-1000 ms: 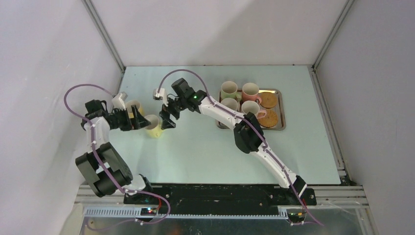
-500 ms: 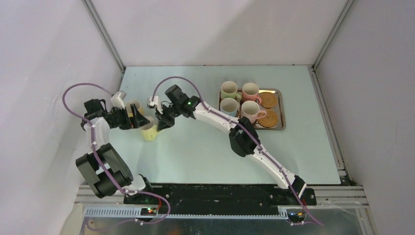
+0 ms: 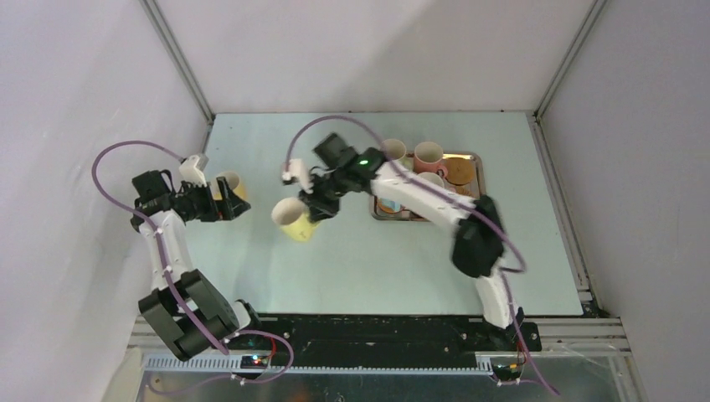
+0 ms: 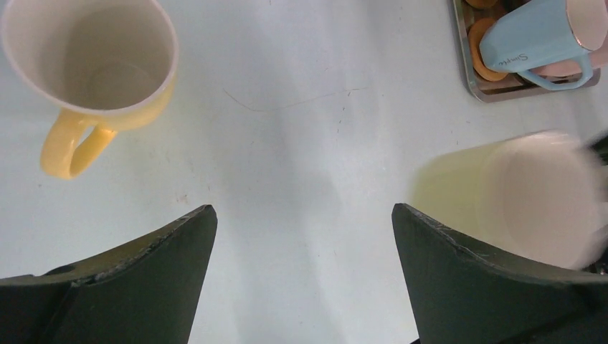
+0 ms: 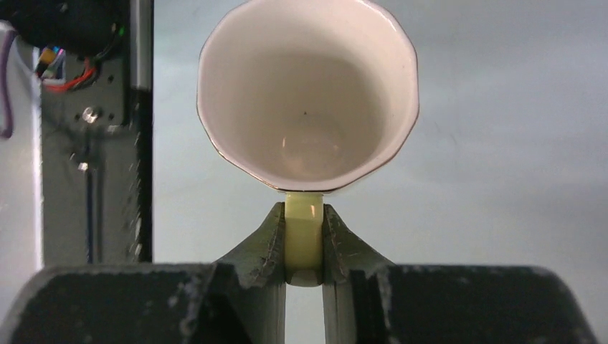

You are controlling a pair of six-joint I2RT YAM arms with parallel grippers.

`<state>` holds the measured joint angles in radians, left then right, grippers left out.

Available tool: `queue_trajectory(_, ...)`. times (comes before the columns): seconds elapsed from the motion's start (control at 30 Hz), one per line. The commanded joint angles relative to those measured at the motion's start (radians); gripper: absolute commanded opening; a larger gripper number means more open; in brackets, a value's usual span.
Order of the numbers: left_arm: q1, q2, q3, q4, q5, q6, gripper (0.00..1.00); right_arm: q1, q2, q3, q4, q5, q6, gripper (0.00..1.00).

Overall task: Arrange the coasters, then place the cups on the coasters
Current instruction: Pick up the cup at the center of the board.

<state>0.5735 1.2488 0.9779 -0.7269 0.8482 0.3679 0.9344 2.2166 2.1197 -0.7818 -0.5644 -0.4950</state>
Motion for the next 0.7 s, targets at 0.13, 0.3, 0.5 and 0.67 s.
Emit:
queue_trajectory(0.13, 0.053, -0.046, 0.086, -0.202, 0.068, 0.147, 1.0, -0.152, -0.807, -0.589, 0.242, 0.136, 0.032, 0.0)
queue_trajectory(0.3, 0.055, 0.007, 0.107, -0.365, 0.101, 0.321, 1.0, -0.47, -1.176, -0.872, 0.376, 0.035, 0.105, 0.0)
queue_trajectory(0.5, 0.055, 0.073, 0.068, -0.434, 0.173, 0.422, 1.0, -0.799, -1.298, -1.004, 0.377, -0.004, 0.117, 0.0)
queue_trajectory(0.67, 0.056, 0.04, 0.012, -0.371, 0.144, 0.382, 1.0, -0.917, -1.238, -1.086, 0.471, 0.12, 0.178, 0.0)
